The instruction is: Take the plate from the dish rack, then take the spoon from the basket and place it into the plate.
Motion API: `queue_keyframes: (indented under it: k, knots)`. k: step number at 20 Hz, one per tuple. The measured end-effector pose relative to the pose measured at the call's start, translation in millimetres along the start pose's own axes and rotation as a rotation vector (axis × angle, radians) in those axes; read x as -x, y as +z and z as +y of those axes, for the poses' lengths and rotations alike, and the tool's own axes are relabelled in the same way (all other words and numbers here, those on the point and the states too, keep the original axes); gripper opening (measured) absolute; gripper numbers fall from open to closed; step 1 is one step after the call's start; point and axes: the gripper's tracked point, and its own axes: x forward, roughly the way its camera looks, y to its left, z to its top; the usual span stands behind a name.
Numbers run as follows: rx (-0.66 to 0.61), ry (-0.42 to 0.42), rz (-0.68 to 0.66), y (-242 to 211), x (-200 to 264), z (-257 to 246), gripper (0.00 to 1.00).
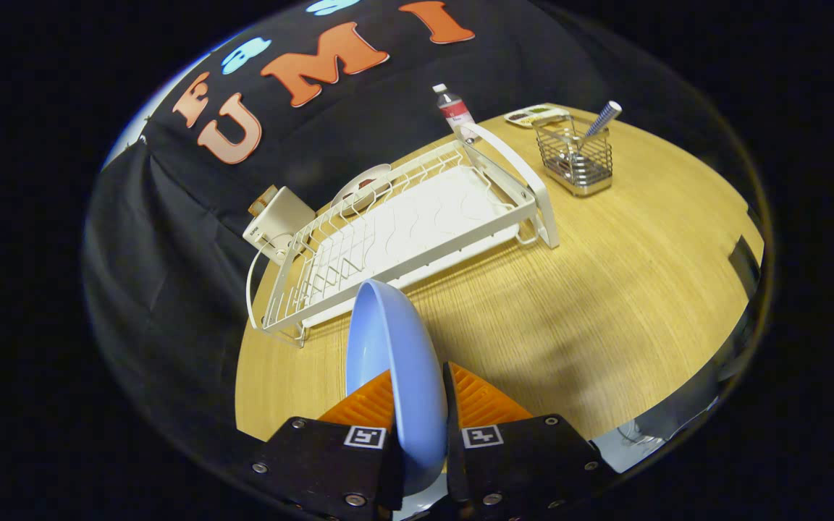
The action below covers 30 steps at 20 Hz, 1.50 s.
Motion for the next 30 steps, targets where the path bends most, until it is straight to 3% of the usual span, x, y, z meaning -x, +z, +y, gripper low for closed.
queue_keyframes:
  k: [4, 14, 23, 30]
  knots:
    - [-0.143, -0.009, 0.062, -13, -11, -16, 0.26]
    - [-0.052, -0.114, 0.039, 0, -6, -51, 0.48]
    - [0.116, -0.205, -0.132, 87, 26, -88, 0.88]
    - [0.249, -0.246, -0.283, 176, 55, -112, 0.98]
